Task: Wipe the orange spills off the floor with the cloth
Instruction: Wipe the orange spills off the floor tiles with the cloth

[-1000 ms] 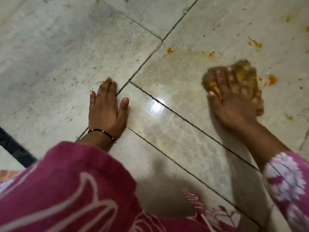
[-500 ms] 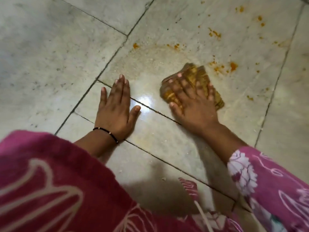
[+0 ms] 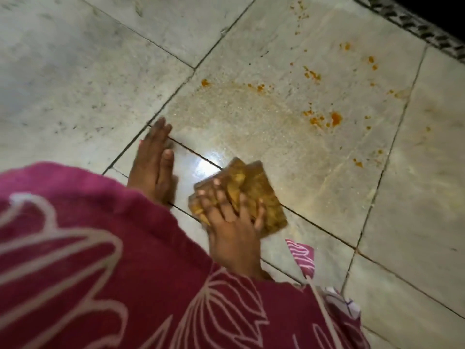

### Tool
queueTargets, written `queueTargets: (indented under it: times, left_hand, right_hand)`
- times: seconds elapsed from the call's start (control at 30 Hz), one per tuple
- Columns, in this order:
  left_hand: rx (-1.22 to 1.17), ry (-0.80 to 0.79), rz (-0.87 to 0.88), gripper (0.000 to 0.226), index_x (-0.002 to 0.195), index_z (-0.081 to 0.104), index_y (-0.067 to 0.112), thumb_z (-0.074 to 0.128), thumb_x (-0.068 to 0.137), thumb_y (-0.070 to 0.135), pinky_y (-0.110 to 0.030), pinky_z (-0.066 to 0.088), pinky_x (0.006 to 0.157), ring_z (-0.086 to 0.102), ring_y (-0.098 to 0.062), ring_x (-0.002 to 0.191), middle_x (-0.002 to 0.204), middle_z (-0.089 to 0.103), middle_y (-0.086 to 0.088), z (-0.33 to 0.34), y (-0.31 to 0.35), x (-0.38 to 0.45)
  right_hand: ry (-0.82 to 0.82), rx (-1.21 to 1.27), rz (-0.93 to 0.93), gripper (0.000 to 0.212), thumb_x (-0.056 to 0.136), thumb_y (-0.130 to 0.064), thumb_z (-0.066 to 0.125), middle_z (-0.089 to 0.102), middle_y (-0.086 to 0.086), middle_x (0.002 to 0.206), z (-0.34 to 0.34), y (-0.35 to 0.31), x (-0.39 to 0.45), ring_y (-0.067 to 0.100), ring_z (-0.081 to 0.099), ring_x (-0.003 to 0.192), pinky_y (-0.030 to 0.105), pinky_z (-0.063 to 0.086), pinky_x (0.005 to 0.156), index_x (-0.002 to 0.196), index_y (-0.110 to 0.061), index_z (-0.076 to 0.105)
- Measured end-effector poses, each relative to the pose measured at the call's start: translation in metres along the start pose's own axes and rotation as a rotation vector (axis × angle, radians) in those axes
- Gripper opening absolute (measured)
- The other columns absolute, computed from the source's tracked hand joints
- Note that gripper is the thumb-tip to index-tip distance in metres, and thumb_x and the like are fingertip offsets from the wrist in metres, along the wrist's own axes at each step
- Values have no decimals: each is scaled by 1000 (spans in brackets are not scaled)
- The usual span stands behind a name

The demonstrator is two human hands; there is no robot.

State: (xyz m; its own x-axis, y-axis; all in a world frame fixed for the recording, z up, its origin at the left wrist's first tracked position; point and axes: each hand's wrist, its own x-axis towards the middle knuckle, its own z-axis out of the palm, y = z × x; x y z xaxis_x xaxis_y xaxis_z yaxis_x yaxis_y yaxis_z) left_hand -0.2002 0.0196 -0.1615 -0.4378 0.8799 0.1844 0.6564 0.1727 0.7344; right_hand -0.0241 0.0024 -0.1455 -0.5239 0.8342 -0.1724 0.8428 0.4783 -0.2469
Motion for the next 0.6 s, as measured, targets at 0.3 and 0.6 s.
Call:
queueTargets:
  times: [0.3, 0.6]
  left_hand:
    - [372, -105, -89, 68, 147, 27, 11, 13, 92, 49, -45, 6, 116, 17, -23, 144, 156, 21, -7, -17, -27, 3]
    - [517, -185, -108, 67, 149, 21, 18, 13, 91, 51, -41, 4, 118, 12, -19, 145, 157, 17, -1, -15, -29, 5]
  right_hand:
    - [129, 1396, 370, 17, 92, -14, 54, 67, 12, 104, -96, 48, 100, 28, 65, 97, 48, 50, 93, 106, -11, 64]
    - [88, 30, 318, 73, 92, -57, 32, 5, 2, 160, -46, 58, 129, 29, -1, 146, 54, 1, 115, 151, -19, 11]
